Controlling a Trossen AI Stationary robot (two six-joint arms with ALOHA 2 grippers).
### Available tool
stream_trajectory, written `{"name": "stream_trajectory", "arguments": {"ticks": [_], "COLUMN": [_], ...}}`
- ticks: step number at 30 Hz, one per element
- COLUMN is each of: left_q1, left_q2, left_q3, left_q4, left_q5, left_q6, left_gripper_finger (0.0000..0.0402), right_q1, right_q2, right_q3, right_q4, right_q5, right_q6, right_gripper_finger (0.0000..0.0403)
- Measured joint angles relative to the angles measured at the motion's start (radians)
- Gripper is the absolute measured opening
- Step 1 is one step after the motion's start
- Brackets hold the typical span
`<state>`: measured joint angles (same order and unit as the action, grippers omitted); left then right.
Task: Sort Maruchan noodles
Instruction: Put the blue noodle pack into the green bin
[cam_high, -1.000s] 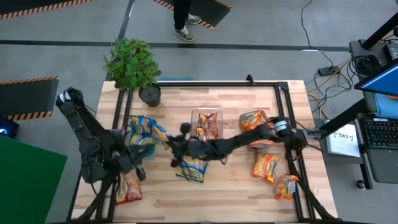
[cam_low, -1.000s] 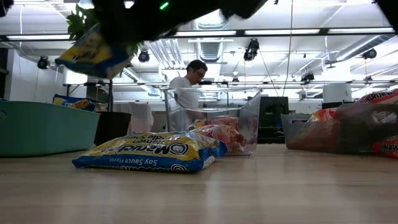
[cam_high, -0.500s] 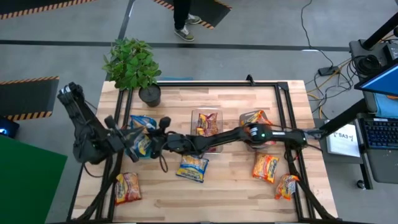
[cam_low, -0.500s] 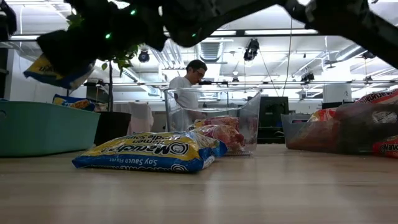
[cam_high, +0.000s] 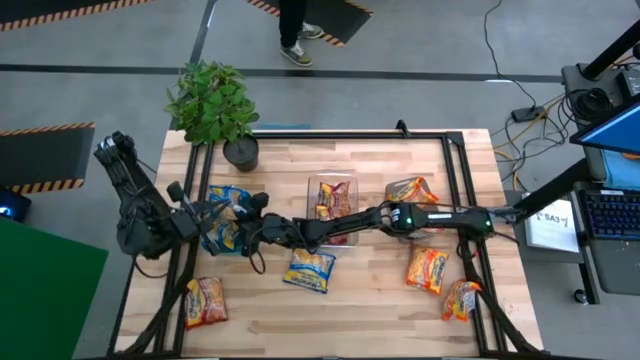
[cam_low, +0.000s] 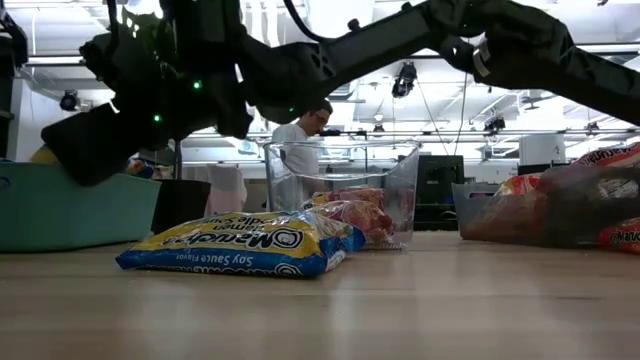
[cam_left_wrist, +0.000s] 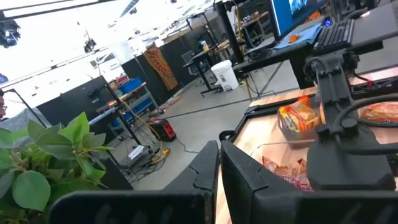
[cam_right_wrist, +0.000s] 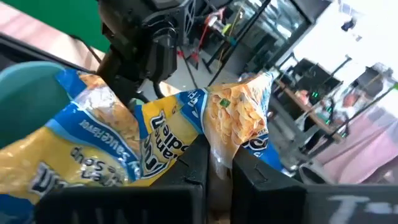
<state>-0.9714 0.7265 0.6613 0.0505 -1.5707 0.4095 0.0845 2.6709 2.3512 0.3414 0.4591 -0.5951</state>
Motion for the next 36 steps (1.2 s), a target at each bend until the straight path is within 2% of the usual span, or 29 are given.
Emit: {"name": "stream_trajectory", "arguments": {"ticks": [8,14,18,24,31,36], "left_q1": [0.0,0.0,0.0,0.0,0.0,0.0], "left_q2": [0.012,0.012,0.013,0.013,0.013,0.013], "left_q3": [0.006,0.006,0.006,0.006,0.006,0.006], "left_q4": [0.0,0.0,0.0,-0.001,-0.002,-0.002], "left_q5": [0.001,0.002,0.002,0.002,0.002,0.002], "left_q6": [0.001,0.001,0.001,0.001,0.001,0.001], "left_gripper_finger": [0.0002,0.0002,0.0002,0.0002,0.0002,0.0002], "right_q1": [-0.003,0.001,0.011,0.022,0.022,0.022], "right_q2": [0.0,-0.002,-0.009,-0.019,-0.019,-0.026], "right_q3": [0.0,0.0,0.0,0.0,0.0,0.0], "right_q4": [-0.046,-0.058,-0.06,-0.138,-0.173,-0.176], "right_q5": [-0.008,-0.018,-0.025,-0.138,-0.145,-0.145], "right_q6": [0.054,0.061,0.025,-0.057,-0.003,0.036], "right_gripper_finger": [0.0096,0.0126,0.0124,0.0096,0.0061,0.0078]}}
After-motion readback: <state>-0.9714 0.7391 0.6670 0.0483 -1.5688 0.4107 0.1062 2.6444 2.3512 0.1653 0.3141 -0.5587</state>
